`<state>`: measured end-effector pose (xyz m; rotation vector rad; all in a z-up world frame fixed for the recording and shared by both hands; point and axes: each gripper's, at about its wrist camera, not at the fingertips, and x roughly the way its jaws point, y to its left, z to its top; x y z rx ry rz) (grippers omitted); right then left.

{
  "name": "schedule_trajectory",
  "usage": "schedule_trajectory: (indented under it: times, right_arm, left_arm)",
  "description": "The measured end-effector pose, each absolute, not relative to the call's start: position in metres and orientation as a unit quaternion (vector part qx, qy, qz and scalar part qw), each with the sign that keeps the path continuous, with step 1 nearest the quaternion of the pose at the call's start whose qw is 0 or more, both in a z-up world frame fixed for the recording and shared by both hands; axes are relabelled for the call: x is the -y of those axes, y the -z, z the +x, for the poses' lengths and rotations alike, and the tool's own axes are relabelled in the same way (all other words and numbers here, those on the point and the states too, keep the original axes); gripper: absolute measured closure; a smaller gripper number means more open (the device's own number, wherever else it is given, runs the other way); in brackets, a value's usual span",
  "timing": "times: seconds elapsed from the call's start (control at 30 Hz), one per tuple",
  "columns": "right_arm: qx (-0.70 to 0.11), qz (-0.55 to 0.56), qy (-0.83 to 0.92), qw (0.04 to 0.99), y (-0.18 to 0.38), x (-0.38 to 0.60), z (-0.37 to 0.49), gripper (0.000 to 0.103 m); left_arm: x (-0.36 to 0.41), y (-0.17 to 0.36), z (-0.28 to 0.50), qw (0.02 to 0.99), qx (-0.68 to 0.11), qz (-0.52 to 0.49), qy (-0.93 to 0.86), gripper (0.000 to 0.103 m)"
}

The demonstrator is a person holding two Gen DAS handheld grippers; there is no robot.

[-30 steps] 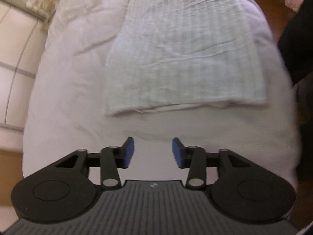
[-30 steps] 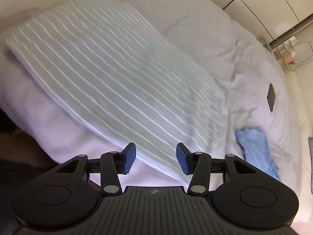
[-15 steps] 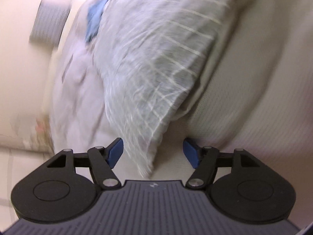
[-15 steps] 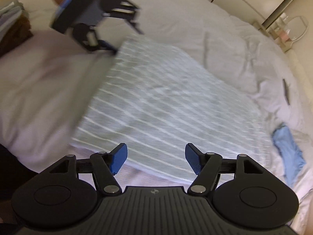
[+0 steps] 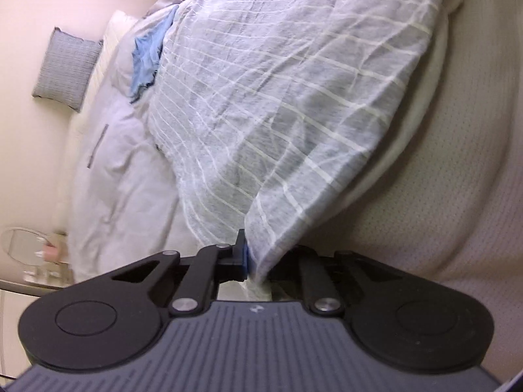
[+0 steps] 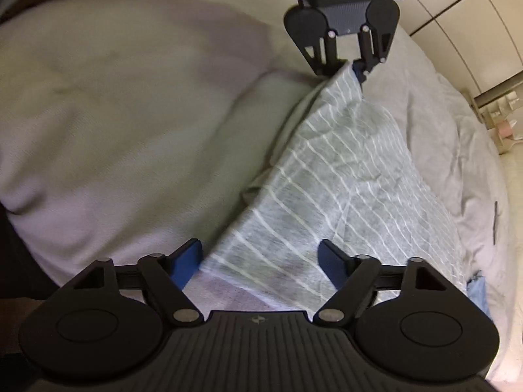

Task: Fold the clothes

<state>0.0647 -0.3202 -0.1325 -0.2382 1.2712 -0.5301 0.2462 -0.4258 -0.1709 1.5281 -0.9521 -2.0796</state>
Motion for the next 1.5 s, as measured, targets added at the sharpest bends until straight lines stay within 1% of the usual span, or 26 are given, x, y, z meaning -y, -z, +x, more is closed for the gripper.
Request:
schedule_trajectory:
  times: [0.03, 0.07, 0.1, 0.13, 0.17, 0.3, 0.5, 0.63, 0.73, 0.83, 0.93, 1.07, 1.13, 1.2, 1.23, 1.27, 1.3, 1.33, 1.37, 1.43, 1.5]
  right_arm:
    - [-0.584, -0.109, 0.247, 0.765, 0.133, 0.322, 0.064, 0.038]
    - [-0.583, -0.104, 0.248, 0.767, 0.133, 0.324, 0.062, 0.052]
    - [-0.577, -0.082, 0.242, 0.775, 0.128, 0.329, 0.059, 0.062]
    - [-0.571, -0.061, 0.239, 0.783, 0.123, 0.333, 0.054, 0.090]
    - [-0.562, -0.045, 0.240, 0.790, 0.116, 0.338, 0.050, 0.093]
    - [-0.522, 0.008, 0.251, 0.815, 0.079, 0.355, 0.029, 0.094]
    - [-0.450, 0.096, 0.302, 0.835, 0.016, 0.396, -0.022, 0.094]
    - [-0.401, 0.152, 0.360, 0.829, -0.015, 0.435, -0.069, 0.094]
    - [-0.371, 0.182, 0.394, 0.821, -0.024, 0.468, -0.113, 0.094]
    - [-0.338, 0.236, 0.423, 0.807, -0.014, 0.503, -0.160, 0.094]
    - [-0.304, 0.306, 0.439, 0.788, 0.007, 0.541, -0.207, 0.094]
    - [-0.266, 0.399, 0.450, 0.753, 0.047, 0.585, -0.262, 0.094]
    - [-0.260, 0.421, 0.455, 0.740, 0.064, 0.600, -0.280, 0.094]
    - [-0.264, 0.436, 0.459, 0.727, 0.074, 0.604, -0.289, 0.093]
    - [-0.265, 0.444, 0.461, 0.721, 0.079, 0.606, -0.293, 0.092]
    - [-0.267, 0.452, 0.463, 0.714, 0.085, 0.608, -0.298, 0.088]
    - [-0.268, 0.459, 0.465, 0.708, 0.090, 0.610, -0.302, 0.085]
    - [-0.269, 0.467, 0.467, 0.701, 0.095, 0.612, -0.306, 0.077]
    - [-0.271, 0.474, 0.469, 0.694, 0.100, 0.614, -0.311, 0.069]
    - [-0.263, 0.484, 0.481, 0.682, 0.102, 0.612, -0.320, 0.061]
    - [-0.255, 0.485, 0.493, 0.676, 0.096, 0.609, -0.326, 0.061]
  left_arm:
    - [0.427, 0.169, 0.247, 0.191, 0.334, 0.546, 0.744, 0.095]
    - [0.428, 0.167, 0.248, 0.188, 0.329, 0.548, 0.746, 0.095]
    - [0.428, 0.165, 0.247, 0.183, 0.326, 0.550, 0.747, 0.095]
    - [0.429, 0.164, 0.247, 0.180, 0.325, 0.552, 0.746, 0.095]
    - [0.429, 0.162, 0.248, 0.177, 0.320, 0.557, 0.745, 0.096]
    - [0.433, 0.148, 0.244, 0.164, 0.308, 0.578, 0.737, 0.097]
    - [0.466, 0.084, 0.217, 0.167, 0.290, 0.578, 0.744, 0.097]
    - [0.509, 0.047, 0.172, 0.164, 0.288, 0.579, 0.745, 0.097]
    - [0.549, 0.034, 0.125, 0.152, 0.289, 0.593, 0.736, 0.097]
    - [0.592, 0.030, 0.071, 0.139, 0.285, 0.606, 0.730, 0.097]
    - [0.632, 0.039, 0.018, 0.119, 0.279, 0.614, 0.729, 0.097]
    - [0.688, 0.071, -0.043, 0.081, 0.271, 0.634, 0.720, 0.097]
    - [0.712, 0.088, -0.067, 0.064, 0.259, 0.643, 0.718, 0.097]
    - [0.730, 0.105, -0.085, 0.052, 0.247, 0.650, 0.717, 0.094]
    - [0.737, 0.111, -0.091, 0.052, 0.238, 0.651, 0.718, 0.090]
    - [0.745, 0.115, -0.095, 0.059, 0.225, 0.652, 0.722, 0.088]
    - [0.754, 0.117, -0.098, 0.076, 0.204, 0.649, 0.729, 0.081]
    - [0.763, 0.115, -0.099, 0.097, 0.179, 0.644, 0.738, 0.073]
    - [0.774, 0.112, -0.096, 0.125, 0.143, 0.637, 0.747, 0.070]
    - [0.793, 0.100, -0.083, 0.188, 0.074, 0.619, 0.759, 0.070]
    - [0.804, 0.089, -0.064, 0.250, 0.023, 0.600, 0.760, 0.069]
